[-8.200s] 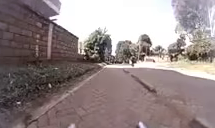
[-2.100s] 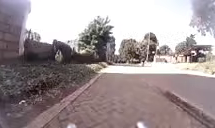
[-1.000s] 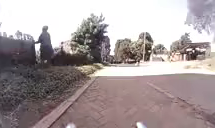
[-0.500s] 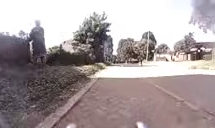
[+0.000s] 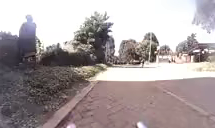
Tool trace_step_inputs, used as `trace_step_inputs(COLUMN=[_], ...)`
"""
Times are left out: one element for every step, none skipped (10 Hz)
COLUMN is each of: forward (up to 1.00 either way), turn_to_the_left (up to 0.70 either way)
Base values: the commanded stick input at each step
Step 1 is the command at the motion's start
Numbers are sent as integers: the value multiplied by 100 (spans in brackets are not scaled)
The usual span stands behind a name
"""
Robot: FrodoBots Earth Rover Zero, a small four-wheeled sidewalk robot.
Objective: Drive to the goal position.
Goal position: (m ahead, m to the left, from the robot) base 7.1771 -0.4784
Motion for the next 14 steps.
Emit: trace_step_inputs(forward=[100,100,100,100,100,100,100,100,100,100,100,100,100,100], turn_to_the_left=[-30,-39,-39,-37,-16,-9,-1,0,0,0,0,0,0,0])
